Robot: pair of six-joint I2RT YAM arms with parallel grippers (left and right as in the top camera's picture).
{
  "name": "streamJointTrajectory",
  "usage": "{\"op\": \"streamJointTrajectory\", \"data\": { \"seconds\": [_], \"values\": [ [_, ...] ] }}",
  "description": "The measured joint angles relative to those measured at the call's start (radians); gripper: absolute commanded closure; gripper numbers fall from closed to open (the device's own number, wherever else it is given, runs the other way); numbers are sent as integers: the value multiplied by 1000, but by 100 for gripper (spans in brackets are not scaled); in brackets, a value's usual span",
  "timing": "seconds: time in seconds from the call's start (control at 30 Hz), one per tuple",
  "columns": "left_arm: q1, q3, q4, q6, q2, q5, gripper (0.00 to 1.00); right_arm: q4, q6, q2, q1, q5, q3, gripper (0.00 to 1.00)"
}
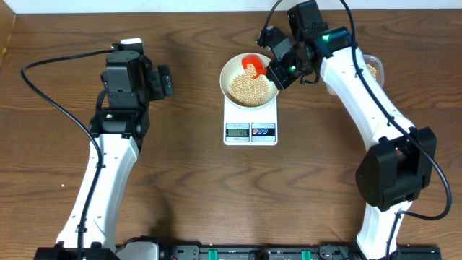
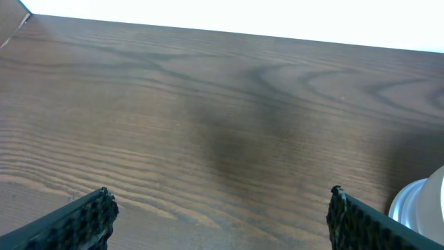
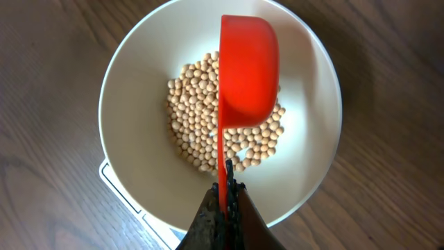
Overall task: Scoop item into bowl and weigh 50g on scale
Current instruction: 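Tilt the red scoop over the bowl to pour more soybeans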
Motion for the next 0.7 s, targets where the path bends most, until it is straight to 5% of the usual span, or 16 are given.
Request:
{"op": "streamJointTrajectory", "data": {
  "seconds": [0.7],
  "values": [
    [0, 0, 0, 0, 0, 0, 1, -23, -43, 0, 30, 46, 5, 99]
  ]
}}
